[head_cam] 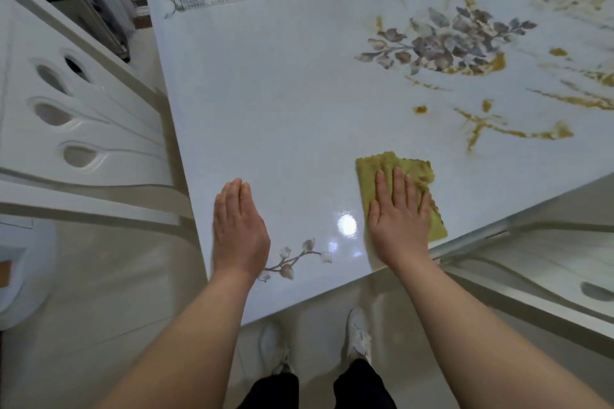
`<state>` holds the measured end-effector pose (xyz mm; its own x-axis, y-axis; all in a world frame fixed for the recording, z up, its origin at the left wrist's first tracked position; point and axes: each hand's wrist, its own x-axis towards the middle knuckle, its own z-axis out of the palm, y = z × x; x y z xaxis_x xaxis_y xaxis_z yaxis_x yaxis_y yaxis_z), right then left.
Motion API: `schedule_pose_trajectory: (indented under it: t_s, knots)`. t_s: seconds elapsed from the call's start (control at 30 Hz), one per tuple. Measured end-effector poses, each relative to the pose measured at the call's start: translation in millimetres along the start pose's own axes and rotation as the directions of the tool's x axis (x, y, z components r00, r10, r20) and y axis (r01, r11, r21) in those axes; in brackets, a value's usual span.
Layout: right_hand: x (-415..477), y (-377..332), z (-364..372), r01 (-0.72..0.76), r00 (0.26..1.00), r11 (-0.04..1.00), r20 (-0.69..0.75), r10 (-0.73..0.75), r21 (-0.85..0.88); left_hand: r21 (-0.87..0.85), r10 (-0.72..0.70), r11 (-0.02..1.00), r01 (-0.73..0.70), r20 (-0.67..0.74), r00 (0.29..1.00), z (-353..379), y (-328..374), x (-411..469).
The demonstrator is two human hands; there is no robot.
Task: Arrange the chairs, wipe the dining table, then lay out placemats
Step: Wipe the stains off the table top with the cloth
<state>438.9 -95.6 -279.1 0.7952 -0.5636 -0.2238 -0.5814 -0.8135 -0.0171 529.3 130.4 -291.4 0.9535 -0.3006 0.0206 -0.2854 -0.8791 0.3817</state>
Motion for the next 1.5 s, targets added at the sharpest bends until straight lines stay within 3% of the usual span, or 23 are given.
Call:
schedule_pose_trajectory:
  t_s: [0.13, 0.33, 0.63, 0.83, 0.93, 1.1, 1.23, 1.5]
  knots:
    - [-5, -7, 1, 0.106, 0.994, 0.994, 0.035, -0.106, -0.008, -0.009, -0.012, 1.0, 0.012, -0.007, 1.0, 6, 16, 4]
    - [22, 36, -9, 0.288, 0.957, 0.958, 0.027, -0.288, -0.008, -0.073, 0.121, 0.99, -0.118, 0.032, 0.992, 30, 90, 7]
    - [91, 149, -26, 0.272, 0.962, 0.962, -0.005, -0.272, 0.003, -0.086, 0.048, 0.995, -0.049, -0.018, 0.999, 68, 177, 39]
    - [142, 204, -35, 0.17, 0.985, 0.985, -0.009, -0.17, -0.005, -0.125, 0.054, 0.991, -0.057, -0.023, 0.998, 90, 233, 77]
    - [155, 203, -38, 0.162, 0.987, 0.986, 0.023, -0.161, -0.05, -0.118, 0.031, 0.992, -0.035, -0.038, 0.999, 98, 241, 92]
    - [152, 173, -38, 0.45, 0.892, 0.892, -0.016, -0.451, -0.046, -0.086, 0.023, 0.996, -0.031, -0.089, 0.996, 105, 242, 94]
    - [166, 140, -42, 0.557, 0.83, 0.827, 0.006, -0.558, -0.078, -0.074, 0.035, 0.996, -0.044, -0.11, 0.993, 108, 240, 94]
    - [233, 116, -55, 0.467, 0.884, 0.884, -0.004, -0.467, -0.018, -0.076, 0.04, 0.996, -0.053, -0.164, 0.986, 112, 237, 97]
